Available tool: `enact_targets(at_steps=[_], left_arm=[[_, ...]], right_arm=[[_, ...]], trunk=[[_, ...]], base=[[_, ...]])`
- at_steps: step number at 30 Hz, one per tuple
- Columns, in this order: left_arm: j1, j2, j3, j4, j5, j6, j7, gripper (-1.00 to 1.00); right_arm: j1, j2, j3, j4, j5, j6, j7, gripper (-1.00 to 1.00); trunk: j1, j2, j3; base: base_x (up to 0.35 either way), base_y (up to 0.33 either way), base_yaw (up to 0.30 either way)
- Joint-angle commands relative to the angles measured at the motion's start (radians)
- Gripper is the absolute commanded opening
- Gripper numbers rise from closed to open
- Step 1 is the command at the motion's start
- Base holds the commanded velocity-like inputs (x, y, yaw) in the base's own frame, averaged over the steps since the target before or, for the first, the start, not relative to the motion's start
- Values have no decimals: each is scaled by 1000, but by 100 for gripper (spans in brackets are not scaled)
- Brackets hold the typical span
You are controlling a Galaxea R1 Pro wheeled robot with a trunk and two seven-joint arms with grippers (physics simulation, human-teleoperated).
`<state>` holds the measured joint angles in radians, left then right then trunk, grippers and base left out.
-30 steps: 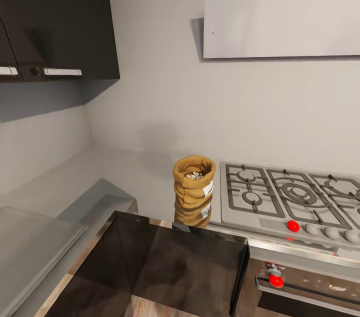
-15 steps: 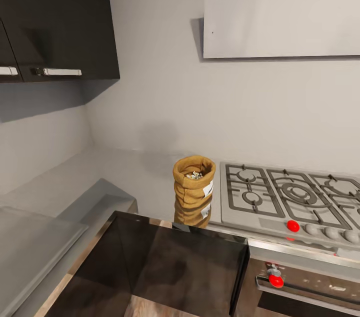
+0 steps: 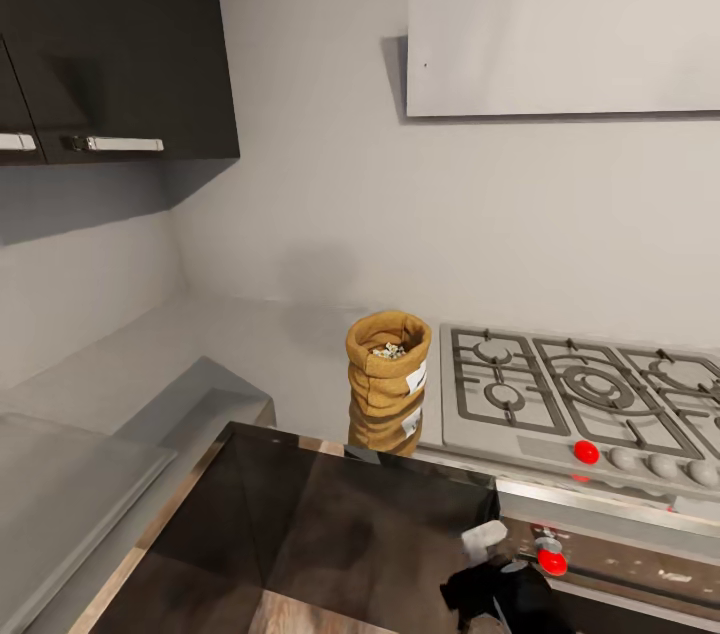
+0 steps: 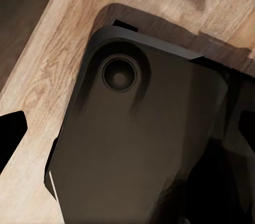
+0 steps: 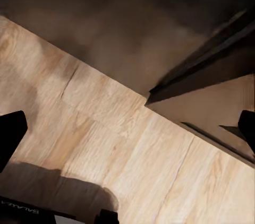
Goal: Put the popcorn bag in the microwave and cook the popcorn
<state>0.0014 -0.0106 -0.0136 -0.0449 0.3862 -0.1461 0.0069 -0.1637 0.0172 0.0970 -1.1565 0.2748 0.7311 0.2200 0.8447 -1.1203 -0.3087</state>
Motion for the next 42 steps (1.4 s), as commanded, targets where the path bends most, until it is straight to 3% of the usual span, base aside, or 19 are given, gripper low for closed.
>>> enact_targets(at_steps=[1, 5, 10, 14, 17, 26, 36, 42], left_arm=[[0, 0, -2, -1, 5, -2, 1, 100], [0, 0, -3, -1, 5, -1, 0, 100], [0, 0, -3, -1, 5, -1, -1, 100], [0, 0, -5, -1, 6, -1, -2, 100], [0, 0, -5, -1, 6, -1, -3, 100], [0, 0, -5, -1, 5, -1, -3, 100], [0, 0, -5, -1, 5, -1, -2, 100], [0, 0, -5, -1, 5, -1, -2, 100]], right_arm=[[0, 1, 5, -46, 11, 38, 26, 100], [2, 31, 41, -170, 11, 166, 74, 100], [-20, 87, 61, -196, 17, 230, 85, 100], [-113, 128, 62, -207, 21, 312, 85, 100], [-217, 157, 62, -208, 21, 316, 83, 100], [-509, 157, 56, -209, 17, 316, 73, 100], [-691, 157, 47, -204, 17, 316, 50, 100], [-817, 157, 6, -136, 14, 316, -43, 100]], trunk=[[0, -1, -1], [0, -1, -1], [0, -1, -1], [0, -1, -1], [0, -1, -1], [0, -1, -1], [0, -1, -1], [0, -1, -1]], base=[[0, 0, 0], [0, 0, 0], [0, 0, 0], [0, 0, 0], [0, 0, 0], [0, 0, 0], [0, 0, 0], [0, 0, 0]])
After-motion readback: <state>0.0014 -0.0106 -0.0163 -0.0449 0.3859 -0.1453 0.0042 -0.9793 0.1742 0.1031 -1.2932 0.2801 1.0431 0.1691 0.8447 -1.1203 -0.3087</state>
